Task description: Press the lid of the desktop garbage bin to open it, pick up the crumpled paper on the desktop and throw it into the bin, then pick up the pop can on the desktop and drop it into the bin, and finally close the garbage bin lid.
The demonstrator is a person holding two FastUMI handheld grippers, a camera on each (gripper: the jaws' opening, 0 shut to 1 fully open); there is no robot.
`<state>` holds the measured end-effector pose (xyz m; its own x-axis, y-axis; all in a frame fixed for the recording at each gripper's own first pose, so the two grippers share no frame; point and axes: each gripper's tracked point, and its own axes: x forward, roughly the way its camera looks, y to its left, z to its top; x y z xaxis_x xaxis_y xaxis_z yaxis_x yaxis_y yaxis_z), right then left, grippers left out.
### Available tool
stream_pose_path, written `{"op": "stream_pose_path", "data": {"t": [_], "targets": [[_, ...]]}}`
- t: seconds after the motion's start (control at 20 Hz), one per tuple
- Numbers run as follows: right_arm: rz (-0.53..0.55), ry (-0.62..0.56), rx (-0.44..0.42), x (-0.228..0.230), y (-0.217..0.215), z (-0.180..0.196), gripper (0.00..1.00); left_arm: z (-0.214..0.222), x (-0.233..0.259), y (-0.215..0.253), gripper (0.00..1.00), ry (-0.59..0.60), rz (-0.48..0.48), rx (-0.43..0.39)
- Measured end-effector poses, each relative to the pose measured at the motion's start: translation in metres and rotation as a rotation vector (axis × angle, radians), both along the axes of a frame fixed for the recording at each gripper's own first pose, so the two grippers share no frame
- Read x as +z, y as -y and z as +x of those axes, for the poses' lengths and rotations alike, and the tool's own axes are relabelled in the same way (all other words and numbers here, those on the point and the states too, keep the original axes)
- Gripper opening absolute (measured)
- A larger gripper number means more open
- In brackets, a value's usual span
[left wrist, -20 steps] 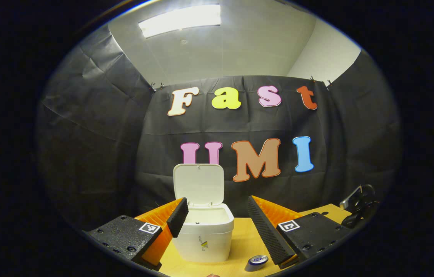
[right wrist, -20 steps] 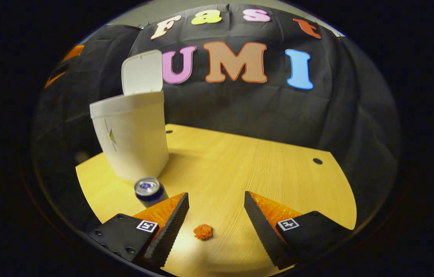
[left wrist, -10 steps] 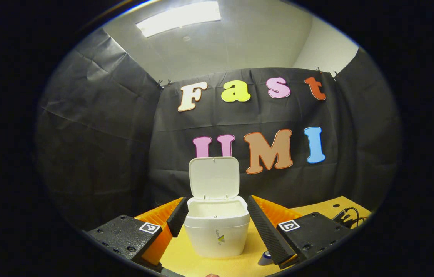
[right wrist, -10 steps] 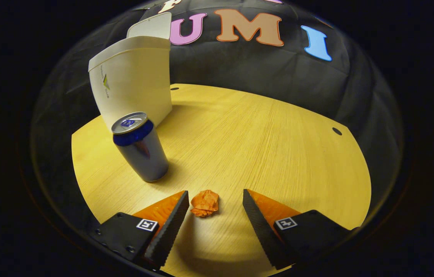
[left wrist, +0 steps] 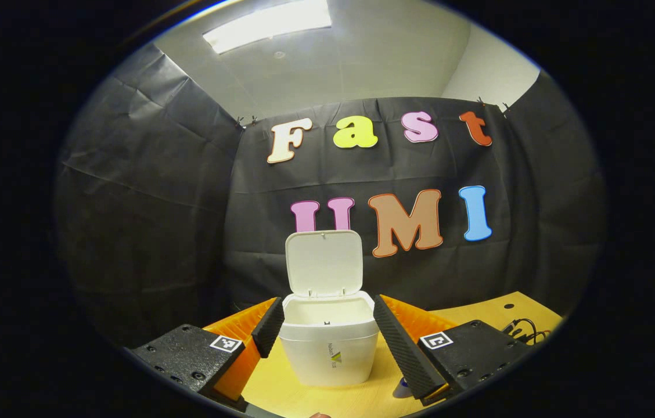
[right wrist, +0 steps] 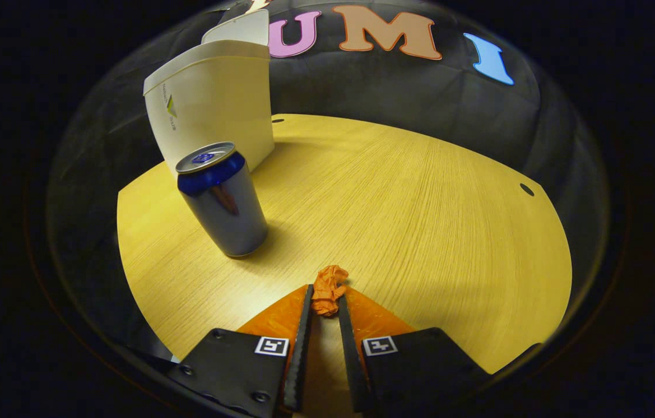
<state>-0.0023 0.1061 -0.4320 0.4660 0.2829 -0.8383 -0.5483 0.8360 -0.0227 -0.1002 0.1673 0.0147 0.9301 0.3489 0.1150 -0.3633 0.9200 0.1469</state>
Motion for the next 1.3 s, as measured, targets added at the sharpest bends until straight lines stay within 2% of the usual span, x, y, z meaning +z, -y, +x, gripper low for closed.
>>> {"op": "stream_pose_path", "data": {"t": [0.1, 0.15, 0.25, 0.45, 0.55, 0.6, 0.65, 0.75, 0.9, 0.95, 1.0, 1.05, 1.3], "targets": [[0.04, 0.03, -0.02, 0.017, -0.005, 0.008, 0.33, 0.002, 0.0, -0.002, 0.99, 0.003, -0.001, -0.003], [0.063, 0.057, -0.027, 0.032, -0.009, 0.014, 0.33, 0.002, 0.0, -0.002, 0.95, 0.006, -0.003, -0.007], [0.125, 0.124, -0.027, 0.07, -0.021, 0.027, 0.34, 0.006, -0.001, -0.001, 0.95, 0.007, -0.007, -0.019], [0.231, 0.271, -0.009, 0.147, -0.05, 0.046, 0.32, 0.011, -0.002, 0.003, 0.95, 0.008, -0.012, -0.045], [0.273, 0.333, 0.007, 0.182, -0.063, 0.051, 0.32, 0.014, -0.002, 0.004, 0.99, 0.005, -0.017, -0.058], [0.296, 0.361, 0.016, 0.2, -0.067, 0.053, 0.32, 0.015, -0.003, 0.004, 0.99, 0.005, -0.019, -0.061], [0.315, 0.388, 0.025, 0.218, -0.074, 0.055, 0.32, 0.014, -0.005, 0.003, 0.95, 0.003, -0.021, -0.063], [0.349, 0.427, 0.044, 0.244, -0.087, 0.06, 0.32, 0.012, -0.006, -0.002, 0.95, 0.004, -0.027, -0.06], [0.402, 0.469, 0.072, 0.277, -0.112, 0.068, 0.32, 0.009, -0.008, -0.013, 0.95, 0.002, -0.038, -0.046], [0.418, 0.485, 0.087, 0.287, -0.121, 0.072, 0.31, 0.005, -0.01, -0.017, 0.99, -0.001, -0.042, -0.04], [0.431, 0.499, 0.099, 0.296, -0.132, 0.074, 0.31, 0.003, -0.011, -0.021, 0.95, -0.003, -0.046, -0.034], [0.438, 0.508, 0.115, 0.303, -0.143, 0.078, 0.33, 0.0, -0.012, -0.026, 0.95, -0.005, -0.049, -0.027], [0.453, 0.526, 0.196, 0.315, -0.2, 0.087, 0.31, -0.012, -0.019, -0.053, 0.95, -0.021, -0.06, 0.01]]}}
